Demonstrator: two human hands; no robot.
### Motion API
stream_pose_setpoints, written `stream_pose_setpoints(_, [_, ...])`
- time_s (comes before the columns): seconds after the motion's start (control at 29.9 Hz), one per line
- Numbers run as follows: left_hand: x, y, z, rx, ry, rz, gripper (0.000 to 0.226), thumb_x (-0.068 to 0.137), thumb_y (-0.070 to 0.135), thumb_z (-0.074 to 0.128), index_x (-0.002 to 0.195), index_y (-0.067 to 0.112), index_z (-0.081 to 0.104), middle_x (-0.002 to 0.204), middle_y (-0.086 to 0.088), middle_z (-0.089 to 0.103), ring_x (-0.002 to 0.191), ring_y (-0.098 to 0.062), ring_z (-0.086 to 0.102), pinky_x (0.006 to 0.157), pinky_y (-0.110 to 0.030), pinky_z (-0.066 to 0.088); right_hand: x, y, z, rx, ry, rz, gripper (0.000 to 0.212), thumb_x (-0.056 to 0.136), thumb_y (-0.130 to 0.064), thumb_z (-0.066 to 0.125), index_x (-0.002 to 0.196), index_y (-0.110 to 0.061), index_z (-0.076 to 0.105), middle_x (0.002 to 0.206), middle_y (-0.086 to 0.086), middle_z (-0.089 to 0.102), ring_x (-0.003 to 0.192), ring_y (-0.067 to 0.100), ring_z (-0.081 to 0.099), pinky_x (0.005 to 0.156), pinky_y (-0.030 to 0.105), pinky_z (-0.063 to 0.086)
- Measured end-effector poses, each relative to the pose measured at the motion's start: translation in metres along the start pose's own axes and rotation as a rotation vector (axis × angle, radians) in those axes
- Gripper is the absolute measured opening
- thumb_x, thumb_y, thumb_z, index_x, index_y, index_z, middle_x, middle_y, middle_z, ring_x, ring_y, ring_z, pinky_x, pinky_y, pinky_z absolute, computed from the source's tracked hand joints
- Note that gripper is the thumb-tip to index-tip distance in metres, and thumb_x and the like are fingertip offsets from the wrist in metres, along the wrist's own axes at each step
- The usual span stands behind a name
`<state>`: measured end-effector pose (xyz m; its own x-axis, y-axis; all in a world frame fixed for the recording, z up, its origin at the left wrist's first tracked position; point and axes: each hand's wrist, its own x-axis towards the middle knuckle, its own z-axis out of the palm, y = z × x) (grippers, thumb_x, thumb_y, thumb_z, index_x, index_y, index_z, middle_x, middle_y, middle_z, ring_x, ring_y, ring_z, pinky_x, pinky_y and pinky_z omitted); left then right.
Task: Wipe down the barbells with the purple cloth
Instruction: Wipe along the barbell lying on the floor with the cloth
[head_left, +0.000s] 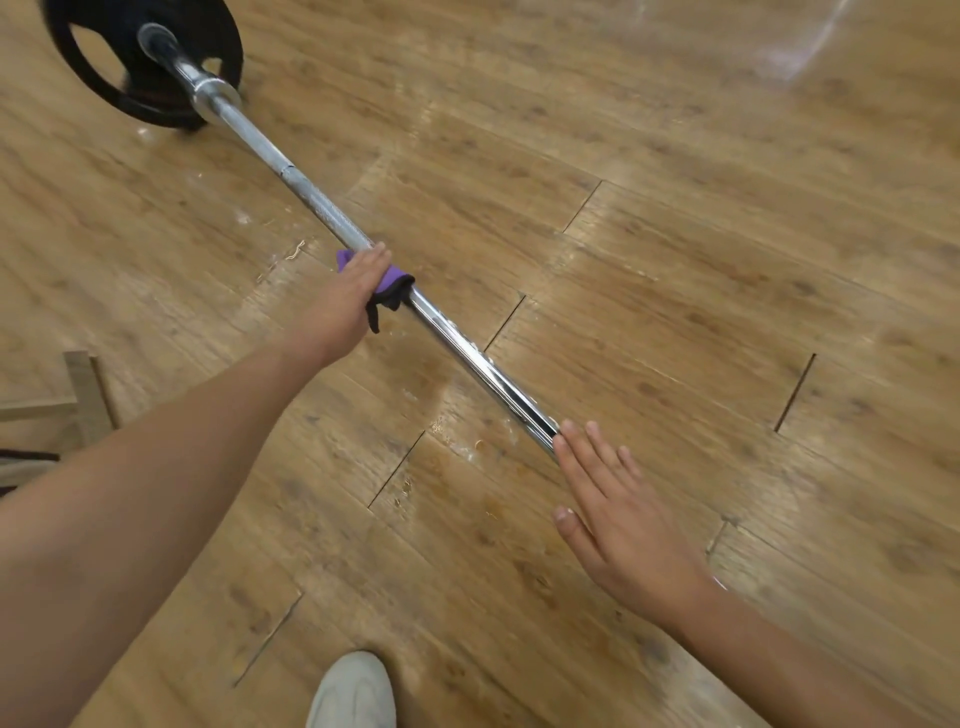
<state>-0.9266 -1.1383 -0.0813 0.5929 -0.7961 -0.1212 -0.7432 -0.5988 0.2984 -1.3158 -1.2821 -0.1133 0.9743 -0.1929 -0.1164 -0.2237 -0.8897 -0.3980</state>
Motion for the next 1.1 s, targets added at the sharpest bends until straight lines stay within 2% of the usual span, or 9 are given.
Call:
stream_pose_setpoints(0.1, [-0.012, 0.012, 0.012, 0.008, -0.013, 0.112, 0.084, 0.084, -0.027, 0.042, 0.159, 0.005, 0.022, 0.167, -0.007, 0.012, 0.156, -0.024, 0.005, 0.127, -0.041, 0.007, -0.001, 0.0, 0.001, -0.022, 0.007, 0.017, 0.066, 0.105, -0.046, 0.028, 0.162, -0.014, 0.014, 0.17, -0.002, 0.001, 0.156, 0.015, -0.005, 0.123, 0.04, 0.007])
stream_pose_setpoints(0.2, [0.0, -0.006, 0.005, 0.013, 0.013, 0.05, 0.085, 0.083, -0.027, 0.04, 0.158, 0.008, 0.022, 0.168, -0.008, 0.014, 0.156, -0.024, 0.008, 0.126, -0.052, 0.01, -0.001, -0.002, 0.001, -0.048, 0.019, 0.025, 0.067, 0.105, -0.046, 0.03, 0.162, -0.014, 0.014, 0.17, -0.001, 0.002, 0.156, 0.016, -0.004, 0.122, 0.039, 0.007])
stream_pose_setpoints(0.27, [0.004, -0.008, 0.003, 0.045, 0.008, 0.04, 0.086, 0.082, -0.026, 0.04, 0.159, 0.009, 0.021, 0.168, -0.009, 0.014, 0.156, -0.023, 0.008, 0.126, -0.051, 0.008, -0.001, -0.001, 0.001, -0.045, 0.016, 0.019, 0.067, 0.105, -0.046, 0.03, 0.162, -0.014, 0.012, 0.17, -0.002, 0.0, 0.156, 0.015, -0.005, 0.123, 0.039, 0.006])
stream_pose_setpoints(0.33, [0.001, 0.0, 0.007, 0.088, -0.014, 0.15, 0.087, 0.083, -0.022, 0.044, 0.16, 0.01, 0.018, 0.168, -0.005, 0.01, 0.156, -0.019, 0.003, 0.127, -0.047, 0.001, -0.001, 0.0, 0.0, -0.038, 0.01, 0.014, 0.068, 0.105, -0.046, 0.031, 0.162, -0.015, 0.011, 0.17, -0.003, 0.0, 0.156, 0.016, -0.005, 0.123, 0.039, 0.006])
stream_pose_setpoints(0.43, [-0.002, 0.009, 0.012, 0.108, -0.061, 0.319, 0.087, 0.088, -0.013, 0.049, 0.162, 0.018, 0.013, 0.166, 0.005, 0.003, 0.152, -0.008, -0.006, 0.125, -0.04, -0.005, -0.001, -0.001, 0.002, -0.057, 0.013, 0.015, 0.069, 0.105, -0.046, 0.032, 0.162, -0.014, 0.01, 0.17, -0.002, -0.001, 0.156, 0.017, -0.004, 0.122, 0.04, 0.008])
stream_pose_setpoints(0.64, [0.005, 0.015, 0.0, 0.026, -0.136, 0.248, 0.066, 0.103, 0.026, 0.054, 0.16, 0.025, 0.02, 0.166, 0.005, 0.01, 0.153, -0.012, 0.0, 0.124, -0.043, -0.002, -0.001, 0.001, 0.002, -0.06, 0.012, 0.011, 0.069, 0.105, -0.046, 0.032, 0.162, -0.014, 0.009, 0.17, -0.001, -0.002, 0.156, 0.017, -0.004, 0.122, 0.04, 0.008])
stream_pose_setpoints(0.8, [0.013, 0.013, -0.007, -0.005, -0.139, 0.186, 0.068, 0.097, -0.011, 0.045, 0.157, 0.017, 0.031, 0.166, -0.002, 0.022, 0.155, -0.018, 0.009, 0.125, -0.04, 0.002, -0.001, 0.0, 0.002, -0.051, 0.004, 0.012, 0.07, 0.104, -0.046, 0.032, 0.162, -0.015, 0.01, 0.17, -0.002, -0.002, 0.156, 0.016, -0.006, 0.122, 0.039, 0.008])
stream_pose_setpoints(1.0, [0.005, 0.015, 0.003, -0.014, -0.154, 0.232, 0.073, 0.095, -0.016, 0.044, 0.158, 0.017, 0.03, 0.166, 0.002, 0.018, 0.155, -0.013, 0.005, 0.126, -0.042, 0.0, -0.002, 0.0, 0.0, -0.045, 0.011, 0.012, 0.069, 0.104, -0.046, 0.032, 0.162, -0.015, 0.012, 0.17, -0.002, 0.001, 0.156, 0.016, -0.004, 0.122, 0.04, 0.009])
stream_pose_setpoints(1.1, [0.009, 0.011, -0.003, 0.007, -0.138, 0.158, 0.074, 0.094, -0.018, 0.042, 0.158, 0.015, 0.027, 0.167, -0.001, 0.016, 0.155, -0.016, 0.003, 0.126, -0.044, 0.0, -0.002, -0.001, 0.001, -0.049, 0.013, 0.015, 0.069, 0.104, -0.046, 0.032, 0.162, -0.014, 0.011, 0.17, -0.002, 0.0, 0.156, 0.016, -0.004, 0.122, 0.04, 0.009])
